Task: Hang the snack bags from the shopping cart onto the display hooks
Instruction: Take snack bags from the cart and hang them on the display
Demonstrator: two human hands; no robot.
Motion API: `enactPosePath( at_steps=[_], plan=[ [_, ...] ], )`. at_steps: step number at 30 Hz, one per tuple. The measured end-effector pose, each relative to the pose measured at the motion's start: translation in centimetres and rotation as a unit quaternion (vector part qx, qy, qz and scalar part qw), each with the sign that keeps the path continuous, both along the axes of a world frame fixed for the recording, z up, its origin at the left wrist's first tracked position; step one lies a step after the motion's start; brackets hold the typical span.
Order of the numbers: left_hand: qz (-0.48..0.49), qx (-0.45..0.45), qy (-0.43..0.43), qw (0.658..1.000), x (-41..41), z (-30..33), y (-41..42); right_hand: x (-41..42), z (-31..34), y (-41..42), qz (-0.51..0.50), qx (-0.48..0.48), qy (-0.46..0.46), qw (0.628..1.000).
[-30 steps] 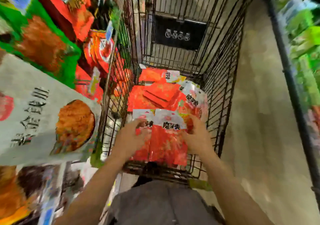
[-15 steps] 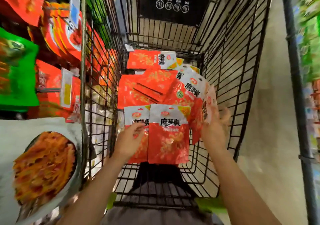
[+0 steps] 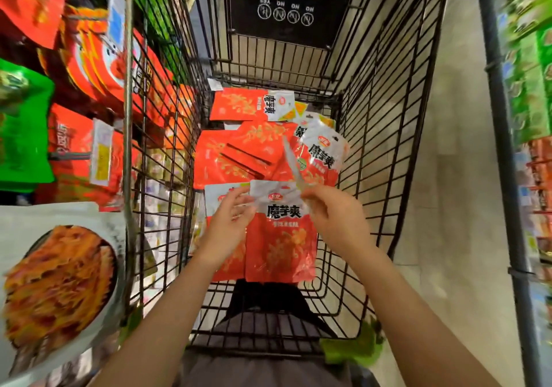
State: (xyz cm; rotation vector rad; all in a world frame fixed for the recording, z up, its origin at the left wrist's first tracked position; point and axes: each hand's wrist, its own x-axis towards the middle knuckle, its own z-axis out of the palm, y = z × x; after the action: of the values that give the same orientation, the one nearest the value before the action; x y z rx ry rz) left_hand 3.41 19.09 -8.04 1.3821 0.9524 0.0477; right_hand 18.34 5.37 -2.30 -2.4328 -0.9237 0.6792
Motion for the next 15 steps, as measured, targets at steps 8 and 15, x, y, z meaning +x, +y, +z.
enactPosePath(
  at_steps=[8,15],
  plan=[
    [0.042,-0.123,-0.012,0.991,-0.8,0.4,3.8,1.8,3.1,2.2,-0.099,0.169,0.344,0.919],
    [0.103,-0.097,0.081,0.987,-2.9,-1.7,0.8,2.4,-3.7,4.4,-0.208,0.127,0.244,0.939]
  ],
)
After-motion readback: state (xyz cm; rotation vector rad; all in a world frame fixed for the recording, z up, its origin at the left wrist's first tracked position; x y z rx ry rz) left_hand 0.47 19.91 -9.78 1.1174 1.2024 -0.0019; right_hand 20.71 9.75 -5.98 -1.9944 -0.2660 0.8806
